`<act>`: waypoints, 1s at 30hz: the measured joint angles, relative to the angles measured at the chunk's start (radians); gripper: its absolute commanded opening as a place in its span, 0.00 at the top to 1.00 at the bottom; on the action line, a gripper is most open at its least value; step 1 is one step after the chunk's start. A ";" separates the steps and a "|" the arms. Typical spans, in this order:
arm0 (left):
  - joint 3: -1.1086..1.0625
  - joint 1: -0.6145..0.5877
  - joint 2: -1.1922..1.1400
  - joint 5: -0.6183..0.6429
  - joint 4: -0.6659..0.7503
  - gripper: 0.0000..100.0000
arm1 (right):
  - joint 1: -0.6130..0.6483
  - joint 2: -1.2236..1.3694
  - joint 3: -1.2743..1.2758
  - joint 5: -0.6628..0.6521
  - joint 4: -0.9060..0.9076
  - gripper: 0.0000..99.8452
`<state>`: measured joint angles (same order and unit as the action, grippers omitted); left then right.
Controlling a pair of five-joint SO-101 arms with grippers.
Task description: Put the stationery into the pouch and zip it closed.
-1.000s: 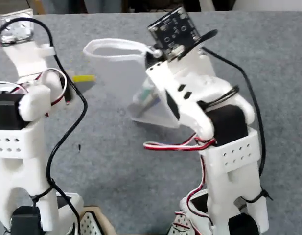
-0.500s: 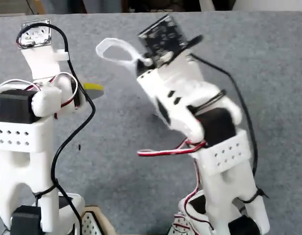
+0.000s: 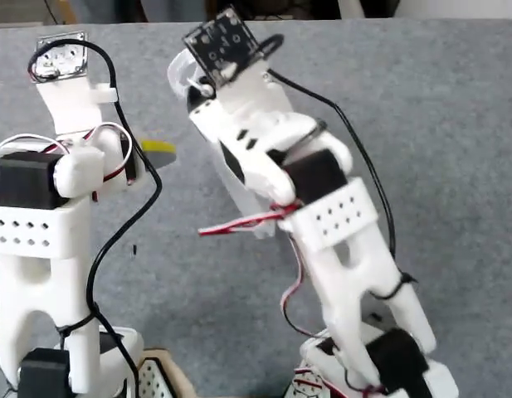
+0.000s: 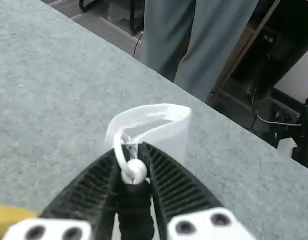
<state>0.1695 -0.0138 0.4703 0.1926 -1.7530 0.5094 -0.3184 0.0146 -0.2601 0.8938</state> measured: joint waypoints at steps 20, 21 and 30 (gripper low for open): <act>0.107 0.061 0.000 0.000 0.014 0.65 | -0.083 0.080 -0.245 0.000 0.195 0.99; 0.107 0.071 0.000 -0.002 0.025 0.65 | -0.083 0.080 -0.245 0.000 0.203 0.99; 0.094 0.087 0.000 -0.002 0.161 0.65 | -0.112 0.078 -0.292 0.000 0.275 0.99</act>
<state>0.2631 0.0736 0.4703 0.1910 -1.5919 0.3974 -0.2401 -0.2770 -0.2601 1.1684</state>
